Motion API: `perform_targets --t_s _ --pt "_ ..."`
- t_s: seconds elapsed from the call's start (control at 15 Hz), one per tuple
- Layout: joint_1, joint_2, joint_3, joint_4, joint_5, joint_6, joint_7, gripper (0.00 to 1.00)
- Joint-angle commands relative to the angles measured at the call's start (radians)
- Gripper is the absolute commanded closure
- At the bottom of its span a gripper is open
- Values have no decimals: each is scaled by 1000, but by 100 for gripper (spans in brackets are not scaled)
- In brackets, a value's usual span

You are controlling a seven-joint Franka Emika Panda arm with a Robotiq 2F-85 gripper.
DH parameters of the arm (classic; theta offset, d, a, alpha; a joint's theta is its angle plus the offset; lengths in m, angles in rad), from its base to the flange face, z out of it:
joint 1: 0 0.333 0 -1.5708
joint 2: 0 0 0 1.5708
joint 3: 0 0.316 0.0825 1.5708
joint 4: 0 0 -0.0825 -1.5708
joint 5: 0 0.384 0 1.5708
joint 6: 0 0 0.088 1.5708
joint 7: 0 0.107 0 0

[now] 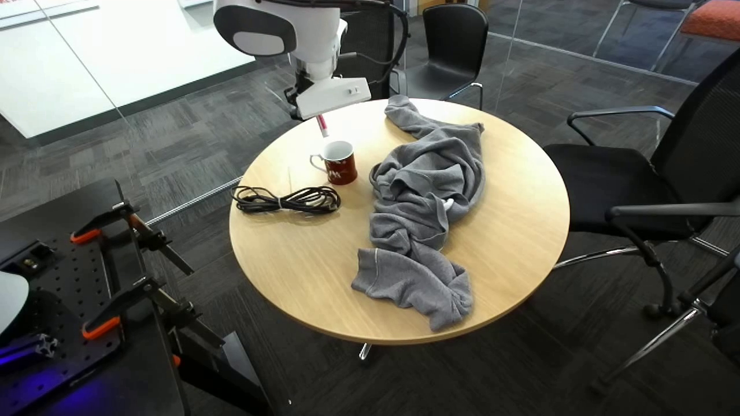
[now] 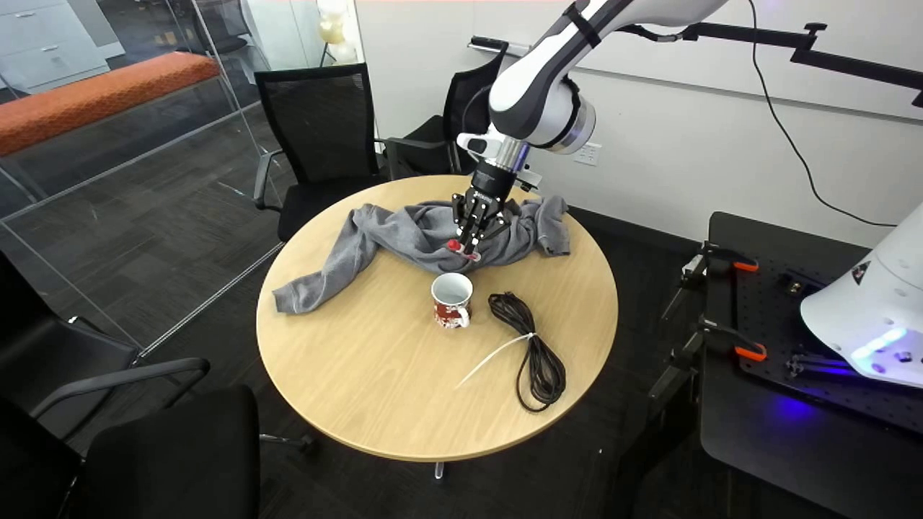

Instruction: Put the orange marker in the mug

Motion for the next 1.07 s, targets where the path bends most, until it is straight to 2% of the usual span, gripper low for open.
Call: perform_targets --t_s 0.0,1.0 --pt "9 38 5 51 14 -24 -39 95" --pt "40 183 1 203 -16 -79 -27 95"
